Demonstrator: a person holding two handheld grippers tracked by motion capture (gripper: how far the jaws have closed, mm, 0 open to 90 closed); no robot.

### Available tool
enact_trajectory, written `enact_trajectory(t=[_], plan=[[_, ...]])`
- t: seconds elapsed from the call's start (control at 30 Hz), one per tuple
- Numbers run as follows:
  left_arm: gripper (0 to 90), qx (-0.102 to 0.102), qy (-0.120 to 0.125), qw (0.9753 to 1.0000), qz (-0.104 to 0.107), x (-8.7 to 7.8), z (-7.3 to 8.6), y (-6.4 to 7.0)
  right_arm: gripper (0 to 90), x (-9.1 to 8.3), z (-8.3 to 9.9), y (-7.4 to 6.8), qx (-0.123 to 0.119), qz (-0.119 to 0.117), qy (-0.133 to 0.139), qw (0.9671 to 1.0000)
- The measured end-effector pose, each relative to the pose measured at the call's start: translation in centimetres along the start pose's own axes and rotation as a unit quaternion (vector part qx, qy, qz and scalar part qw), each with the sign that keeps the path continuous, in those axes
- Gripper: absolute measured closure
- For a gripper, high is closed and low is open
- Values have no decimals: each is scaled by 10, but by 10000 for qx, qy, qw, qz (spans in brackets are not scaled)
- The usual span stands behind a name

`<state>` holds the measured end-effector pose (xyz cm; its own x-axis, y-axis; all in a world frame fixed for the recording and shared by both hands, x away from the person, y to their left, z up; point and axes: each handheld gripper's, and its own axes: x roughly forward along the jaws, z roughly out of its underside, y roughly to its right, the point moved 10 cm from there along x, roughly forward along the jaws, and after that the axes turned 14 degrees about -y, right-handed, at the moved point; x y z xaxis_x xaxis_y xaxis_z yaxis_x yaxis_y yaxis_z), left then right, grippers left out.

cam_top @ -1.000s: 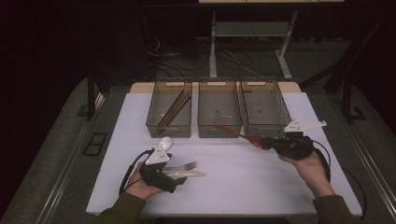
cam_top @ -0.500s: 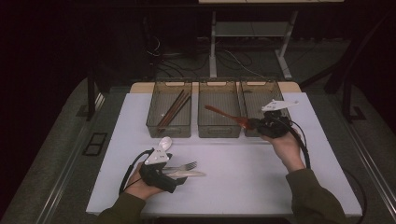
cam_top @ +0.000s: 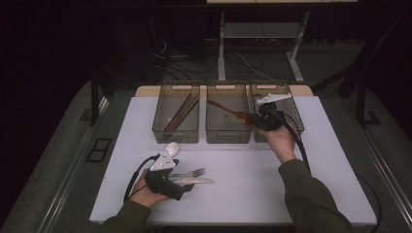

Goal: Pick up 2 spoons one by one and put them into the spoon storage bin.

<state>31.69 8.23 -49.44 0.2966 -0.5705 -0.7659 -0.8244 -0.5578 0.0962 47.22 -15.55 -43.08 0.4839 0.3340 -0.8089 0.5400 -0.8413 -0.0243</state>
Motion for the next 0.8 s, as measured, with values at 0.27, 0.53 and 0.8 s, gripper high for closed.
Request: enact_trajectory(t=[0.27,0.53,0.8], plan=[[0,-47,57,10000,29,1,-1,1,841,11,-5,-6,-36,80,-126,9999],[0,-31,52,10000,33,0,-2,2,704,13,-6,-10,-167,166,-130,9996],[0,-24,49,10000,26,0,-2,2,610,9,-6,-14,-154,-104,-53,9998]])
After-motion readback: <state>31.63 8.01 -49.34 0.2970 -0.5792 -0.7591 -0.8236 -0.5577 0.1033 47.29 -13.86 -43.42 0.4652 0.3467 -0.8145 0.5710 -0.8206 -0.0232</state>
